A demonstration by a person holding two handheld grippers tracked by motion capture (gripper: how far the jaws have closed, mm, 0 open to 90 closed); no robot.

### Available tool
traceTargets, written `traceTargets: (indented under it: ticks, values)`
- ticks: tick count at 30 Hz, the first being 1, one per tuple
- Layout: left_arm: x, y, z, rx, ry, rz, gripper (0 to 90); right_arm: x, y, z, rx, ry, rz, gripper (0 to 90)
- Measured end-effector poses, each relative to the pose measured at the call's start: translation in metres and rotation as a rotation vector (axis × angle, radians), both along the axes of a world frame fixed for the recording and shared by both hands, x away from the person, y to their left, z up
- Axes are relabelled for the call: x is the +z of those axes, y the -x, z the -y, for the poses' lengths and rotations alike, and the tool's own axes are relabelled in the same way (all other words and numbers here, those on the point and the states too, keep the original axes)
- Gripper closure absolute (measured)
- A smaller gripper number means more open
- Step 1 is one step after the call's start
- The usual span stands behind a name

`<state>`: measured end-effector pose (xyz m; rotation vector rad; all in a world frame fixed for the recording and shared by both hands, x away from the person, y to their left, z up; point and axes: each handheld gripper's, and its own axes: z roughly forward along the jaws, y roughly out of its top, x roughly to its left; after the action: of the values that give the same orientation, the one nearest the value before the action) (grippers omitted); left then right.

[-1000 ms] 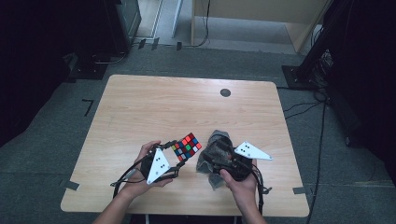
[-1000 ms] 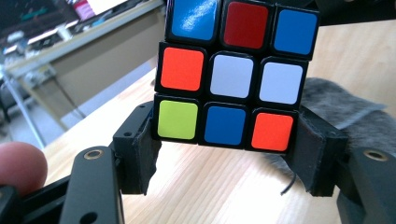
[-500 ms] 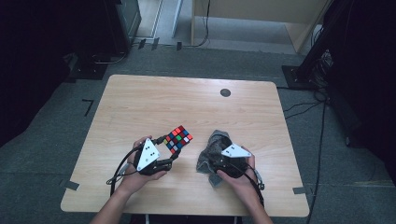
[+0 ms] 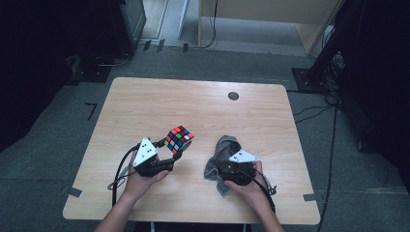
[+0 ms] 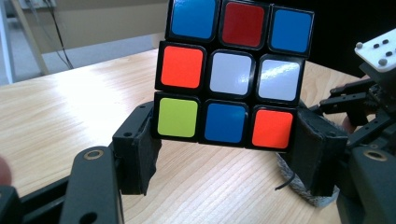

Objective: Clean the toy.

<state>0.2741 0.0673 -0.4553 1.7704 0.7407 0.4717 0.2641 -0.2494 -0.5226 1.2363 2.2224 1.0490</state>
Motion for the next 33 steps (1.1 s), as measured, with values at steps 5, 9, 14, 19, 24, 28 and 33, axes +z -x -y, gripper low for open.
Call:
traceTargets:
  ticks: [5,9,14,19,24,28,33]
  values:
    - [-0.001,0.001,0.004,-0.015,-0.030,0.005,33.8,0.002,0.005,-0.002,-0.032,-0.027,-0.002,72.8]
    - [-0.002,0.006,0.011,-0.040,-0.087,0.038,33.9,0.018,0.009,-0.004,-0.046,-0.094,0.014,75.6]
    - [-0.007,0.011,0.023,-0.094,-0.155,0.063,33.9,0.064,0.032,-0.006,0.001,-0.243,0.204,75.2]
    - [-0.010,0.024,0.037,-0.186,-0.188,0.115,34.0,0.100,0.052,-0.011,0.093,-0.412,0.315,74.0]
    - [-0.005,0.039,0.045,-0.279,-0.145,0.189,34.0,0.100,0.051,-0.014,0.133,-0.473,0.261,73.5]
    - [0.002,0.037,0.038,-0.280,-0.078,0.173,34.1,0.086,0.042,-0.010,0.085,-0.448,0.218,73.6]
    - [0.002,0.031,0.030,-0.248,-0.088,0.160,34.3,0.075,0.035,-0.004,0.012,-0.404,0.178,73.7]
